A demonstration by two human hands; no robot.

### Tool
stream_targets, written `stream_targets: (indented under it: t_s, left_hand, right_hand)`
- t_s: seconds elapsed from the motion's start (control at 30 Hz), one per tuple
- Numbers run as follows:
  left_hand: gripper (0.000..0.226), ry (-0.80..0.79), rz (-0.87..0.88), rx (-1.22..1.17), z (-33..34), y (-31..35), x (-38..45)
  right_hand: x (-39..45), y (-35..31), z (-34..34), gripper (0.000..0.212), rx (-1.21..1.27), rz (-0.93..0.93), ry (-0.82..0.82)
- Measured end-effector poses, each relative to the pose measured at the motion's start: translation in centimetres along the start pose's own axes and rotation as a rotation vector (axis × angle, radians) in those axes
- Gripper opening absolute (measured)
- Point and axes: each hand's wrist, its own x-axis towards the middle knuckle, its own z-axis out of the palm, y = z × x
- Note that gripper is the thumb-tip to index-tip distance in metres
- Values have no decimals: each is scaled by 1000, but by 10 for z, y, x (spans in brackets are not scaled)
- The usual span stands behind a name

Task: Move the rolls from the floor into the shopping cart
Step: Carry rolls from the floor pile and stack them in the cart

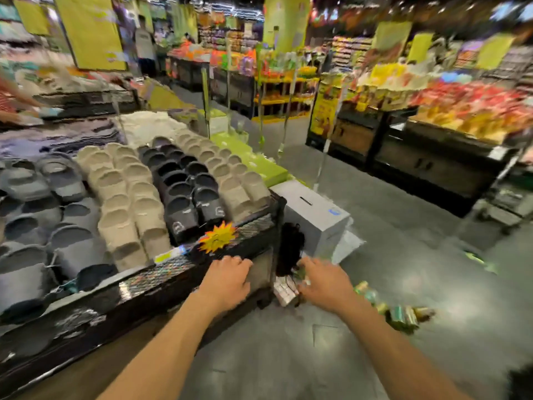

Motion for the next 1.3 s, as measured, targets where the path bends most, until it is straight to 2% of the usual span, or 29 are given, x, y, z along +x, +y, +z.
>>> stream_targets:
  t_s: [0.23, 0.57, 0.73, 0.93, 1.13, 1.3]
  left_hand:
    - [52, -32, 319, 0, -13, 123, 116]
    - [55, -81, 596, -12, 1, 213, 255]
    - [48, -123, 660, -70, 11, 232, 337]
    - [50, -184, 721, -55, 19, 256, 422]
    - [47, -237, 810, 17, 25, 325, 483]
    - [44, -267, 801, 18, 38, 382, 544]
  right_hand:
    - [-41, 142, 1, 50, 76, 402, 9]
    - [-42, 232, 3, 42, 162, 749, 59]
    - [-5, 275, -3, 46, 243, 863, 49]
    - [39, 331, -2, 49, 307, 954, 20]
    - [65, 394, 12, 49, 300, 1013, -52]
    - [99, 474, 27, 47, 338, 1014, -84]
